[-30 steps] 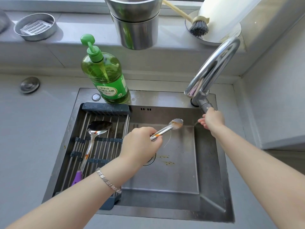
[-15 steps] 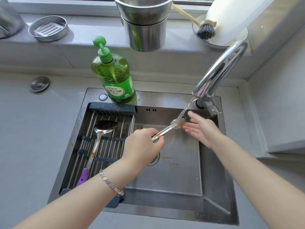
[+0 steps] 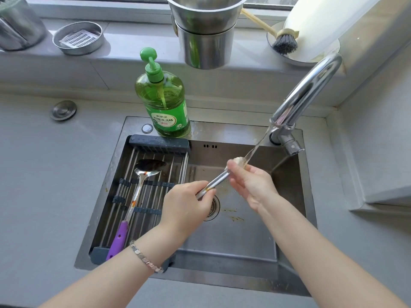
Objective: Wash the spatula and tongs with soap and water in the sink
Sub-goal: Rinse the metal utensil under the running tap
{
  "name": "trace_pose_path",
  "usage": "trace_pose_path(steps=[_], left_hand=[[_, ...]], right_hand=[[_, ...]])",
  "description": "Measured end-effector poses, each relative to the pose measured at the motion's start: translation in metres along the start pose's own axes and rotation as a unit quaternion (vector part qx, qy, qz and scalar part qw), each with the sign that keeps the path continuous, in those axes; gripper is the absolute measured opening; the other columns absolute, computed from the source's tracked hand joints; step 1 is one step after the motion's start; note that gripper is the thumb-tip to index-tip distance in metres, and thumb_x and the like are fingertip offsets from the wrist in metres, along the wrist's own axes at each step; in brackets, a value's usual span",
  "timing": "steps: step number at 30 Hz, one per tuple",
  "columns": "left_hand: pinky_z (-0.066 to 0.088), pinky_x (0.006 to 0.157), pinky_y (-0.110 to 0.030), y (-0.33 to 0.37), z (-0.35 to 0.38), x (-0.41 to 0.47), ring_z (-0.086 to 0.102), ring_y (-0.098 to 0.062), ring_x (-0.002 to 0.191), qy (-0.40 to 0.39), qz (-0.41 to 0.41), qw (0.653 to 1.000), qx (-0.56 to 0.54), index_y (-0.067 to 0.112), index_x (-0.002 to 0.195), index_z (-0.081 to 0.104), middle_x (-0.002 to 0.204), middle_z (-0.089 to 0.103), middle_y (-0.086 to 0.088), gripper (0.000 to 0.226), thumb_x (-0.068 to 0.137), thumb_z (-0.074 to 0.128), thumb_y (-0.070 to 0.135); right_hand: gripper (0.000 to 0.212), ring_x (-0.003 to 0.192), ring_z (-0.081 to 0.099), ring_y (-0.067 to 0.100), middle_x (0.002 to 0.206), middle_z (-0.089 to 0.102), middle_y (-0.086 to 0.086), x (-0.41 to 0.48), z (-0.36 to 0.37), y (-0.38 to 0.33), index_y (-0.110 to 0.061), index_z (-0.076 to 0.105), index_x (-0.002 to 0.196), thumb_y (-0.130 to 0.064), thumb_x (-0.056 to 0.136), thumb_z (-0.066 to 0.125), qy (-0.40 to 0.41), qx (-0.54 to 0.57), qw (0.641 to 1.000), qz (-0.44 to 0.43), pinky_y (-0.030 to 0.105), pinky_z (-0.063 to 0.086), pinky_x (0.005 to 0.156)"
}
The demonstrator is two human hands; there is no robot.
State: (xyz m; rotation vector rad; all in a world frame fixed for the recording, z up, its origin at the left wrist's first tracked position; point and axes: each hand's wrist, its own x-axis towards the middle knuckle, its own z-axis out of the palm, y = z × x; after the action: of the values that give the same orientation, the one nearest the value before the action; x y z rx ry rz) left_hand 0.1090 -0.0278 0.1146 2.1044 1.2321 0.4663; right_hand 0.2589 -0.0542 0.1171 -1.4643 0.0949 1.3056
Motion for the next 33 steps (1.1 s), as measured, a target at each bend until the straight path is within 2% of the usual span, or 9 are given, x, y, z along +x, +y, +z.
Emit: trace_pose_path(steps=[3, 7, 9, 14, 19, 21, 24, 29, 33], left_hand=[[0.029, 0.046, -0.027, 0.002, 0.002, -0.004, 0.041, -0.021, 0.045, -0.006, 0.01, 1.0, 0.0, 0.009, 0.062, 0.063, 0.044, 0.045, 0.0, 0.03, 0.079, 0.056, 0.032], [0.034, 0.046, -0.032, 0.001, 0.002, -0.002, 0.047, -0.025, 0.049, 0.002, -0.012, 0.999, -0.031, 0.01, 0.065, 0.066, 0.046, 0.051, -0.004, 0.029, 0.078, 0.056, 0.033], [0.038, 0.047, -0.034, 0.0, 0.001, 0.0, 0.05, -0.025, 0.051, 0.002, -0.018, 0.999, -0.048, 0.011, 0.069, 0.07, 0.049, 0.056, -0.006, 0.028, 0.077, 0.057, 0.035], [0.039, 0.05, -0.031, 0.01, 0.001, 0.004, 0.051, -0.023, 0.053, -0.012, -0.019, 0.998, -0.062, 0.01, 0.073, 0.072, 0.052, 0.059, -0.006, 0.028, 0.077, 0.06, 0.034], [0.044, 0.056, -0.021, 0.021, 0.002, 0.019, 0.054, -0.006, 0.053, -0.07, -0.095, 0.983, -0.138, 0.013, 0.082, 0.074, 0.059, 0.065, 0.004, 0.007, 0.081, 0.067, 0.015], [0.042, 0.048, -0.012, 0.03, 0.0, 0.026, 0.05, 0.001, 0.042, -0.132, -0.146, 0.953, -0.231, 0.011, 0.083, 0.07, 0.05, 0.059, 0.007, 0.005, 0.085, 0.066, 0.011], [0.043, 0.045, -0.013, 0.043, 0.002, 0.039, 0.047, -0.002, 0.037, -0.22, -0.216, 0.893, -0.328, 0.005, 0.087, 0.068, 0.05, 0.058, 0.002, 0.021, 0.094, 0.056, 0.021], [0.039, 0.039, -0.014, 0.053, 0.013, 0.055, 0.041, -0.005, 0.028, -0.225, -0.243, 0.916, -0.226, 0.01, 0.065, 0.064, 0.036, 0.049, 0.004, 0.044, 0.095, 0.048, 0.039], [0.038, 0.043, -0.012, 0.048, 0.017, 0.051, 0.043, -0.003, 0.037, -0.263, -0.173, 0.916, -0.25, 0.0, 0.084, 0.066, 0.047, 0.054, 0.006, 0.031, 0.096, 0.049, 0.023]], right_hand=[[0.025, 0.051, 0.054, 0.005, 0.063, 0.06, -0.002, 0.002, 0.0, -0.003, -0.011, 0.06, 0.074, -0.034, 0.083, 0.067, 0.052, -0.004, 0.999, -0.004, 0.013, 0.049, 0.042], [0.009, 0.062, 0.059, 0.005, 0.073, 0.061, -0.002, -0.003, 0.004, 0.002, -0.014, 0.061, 0.08, -0.018, 0.083, 0.069, -0.001, -0.009, 1.0, -0.017, 0.012, 0.05, 0.05], [0.01, 0.057, 0.06, 0.002, 0.07, 0.063, -0.003, -0.007, 0.006, 0.002, -0.014, 0.062, 0.078, -0.017, 0.08, 0.072, -0.01, -0.049, 0.998, -0.029, 0.011, 0.05, 0.049], [0.038, 0.036, 0.052, 0.001, 0.058, 0.058, -0.002, 0.0, 0.006, -0.009, -0.014, 0.058, 0.068, -0.045, 0.089, 0.056, 0.084, -0.014, 0.996, -0.001, 0.014, 0.045, 0.037], [0.01, 0.052, 0.06, 0.003, 0.063, 0.063, -0.004, -0.002, 0.003, 0.001, -0.012, 0.061, 0.076, -0.012, 0.086, 0.064, -0.014, 0.055, 0.998, -0.023, 0.013, 0.051, 0.05], [0.009, 0.049, 0.061, 0.004, 0.057, 0.065, -0.005, -0.003, -0.005, -0.005, -0.011, 0.062, 0.075, -0.008, 0.082, 0.067, -0.015, 0.08, 0.996, -0.031, 0.014, 0.052, 0.051], [0.013, 0.047, 0.058, 0.003, 0.053, 0.064, -0.005, 0.0, -0.016, -0.016, -0.012, 0.059, 0.072, -0.011, 0.081, 0.068, 0.004, 0.094, 0.995, -0.034, 0.013, 0.051, 0.05], [0.014, 0.048, 0.06, 0.001, 0.073, 0.065, 0.0, 0.001, -0.026, -0.019, -0.01, 0.058, 0.085, -0.011, 0.078, 0.071, 0.004, 0.085, 0.996, -0.024, 0.013, 0.05, 0.049], [0.014, 0.059, 0.056, 0.004, 0.072, 0.06, -0.001, 0.001, -0.032, -0.023, -0.011, 0.059, 0.081, -0.014, 0.078, 0.072, 0.032, 0.065, 0.996, -0.048, 0.011, 0.051, 0.051]])
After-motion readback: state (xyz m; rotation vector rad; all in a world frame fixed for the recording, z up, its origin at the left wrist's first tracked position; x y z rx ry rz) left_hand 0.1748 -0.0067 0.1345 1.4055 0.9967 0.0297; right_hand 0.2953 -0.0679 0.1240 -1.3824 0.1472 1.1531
